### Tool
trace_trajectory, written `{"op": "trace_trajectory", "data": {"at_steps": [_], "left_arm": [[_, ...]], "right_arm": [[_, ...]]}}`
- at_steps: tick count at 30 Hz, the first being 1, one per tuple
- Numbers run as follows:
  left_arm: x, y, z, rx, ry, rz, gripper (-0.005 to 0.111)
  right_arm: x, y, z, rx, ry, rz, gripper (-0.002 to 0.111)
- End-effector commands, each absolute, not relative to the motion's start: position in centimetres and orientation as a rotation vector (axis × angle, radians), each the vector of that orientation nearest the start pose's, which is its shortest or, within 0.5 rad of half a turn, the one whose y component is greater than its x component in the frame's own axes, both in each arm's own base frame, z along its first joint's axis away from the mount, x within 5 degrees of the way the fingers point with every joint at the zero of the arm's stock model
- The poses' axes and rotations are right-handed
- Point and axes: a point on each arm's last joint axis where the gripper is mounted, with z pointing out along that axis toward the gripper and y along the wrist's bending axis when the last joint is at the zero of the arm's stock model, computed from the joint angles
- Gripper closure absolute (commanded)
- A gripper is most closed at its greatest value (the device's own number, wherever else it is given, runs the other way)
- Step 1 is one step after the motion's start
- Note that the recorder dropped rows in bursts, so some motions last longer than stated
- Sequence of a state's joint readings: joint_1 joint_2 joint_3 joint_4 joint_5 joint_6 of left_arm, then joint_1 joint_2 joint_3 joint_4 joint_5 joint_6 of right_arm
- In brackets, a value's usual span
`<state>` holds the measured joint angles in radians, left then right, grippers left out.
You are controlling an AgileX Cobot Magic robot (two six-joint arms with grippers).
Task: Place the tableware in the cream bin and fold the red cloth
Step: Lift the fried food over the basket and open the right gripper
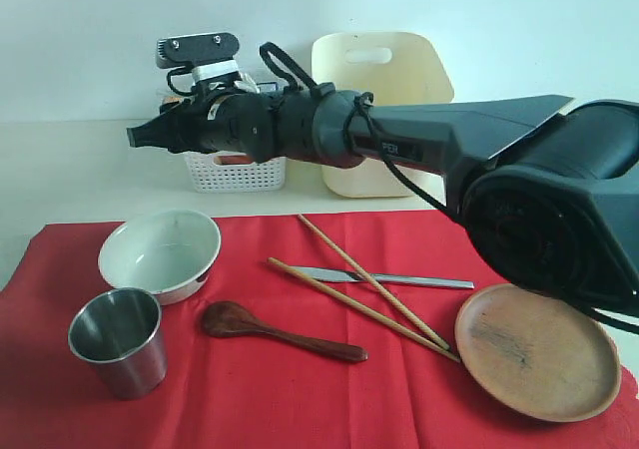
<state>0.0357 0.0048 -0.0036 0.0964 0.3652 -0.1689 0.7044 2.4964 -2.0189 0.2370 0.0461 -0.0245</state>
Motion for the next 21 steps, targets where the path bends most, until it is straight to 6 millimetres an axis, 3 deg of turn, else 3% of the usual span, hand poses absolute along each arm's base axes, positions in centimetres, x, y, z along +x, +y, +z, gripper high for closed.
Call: {"op": "trace_trajectory", "data": {"at_steps": [1,3,12,19,21], "left_arm": [[5.3,0.5,18.1,-0.127,1.833,-0.002,0.106],[5.3,0.5,18.1,-0.127,1.833,-0.002,0.106],[5.3,0.5,18.1,-0.127,1.833,-0.002,0.106],[5.3,0.5,18.1,-0.127,1.833,-0.002,0.106],[5.3,0.5,18.1,-0.127,1.833,-0.002,0.106]], "right_arm": [[44.8,36.1,15.0,-0.454,1.943,0.583,0.088],[45.0,35.9,15.0,-0.437,1.931,0.586,0.084],[45.5,36.0,16.3,-0.265,1.779,0.665,0.084],[45.6,36.3,14.7,-0.241,1.747,0.656,0.085],[45.6,36.5,13.9,-0.202,1.691,0.646,0.090]]}}
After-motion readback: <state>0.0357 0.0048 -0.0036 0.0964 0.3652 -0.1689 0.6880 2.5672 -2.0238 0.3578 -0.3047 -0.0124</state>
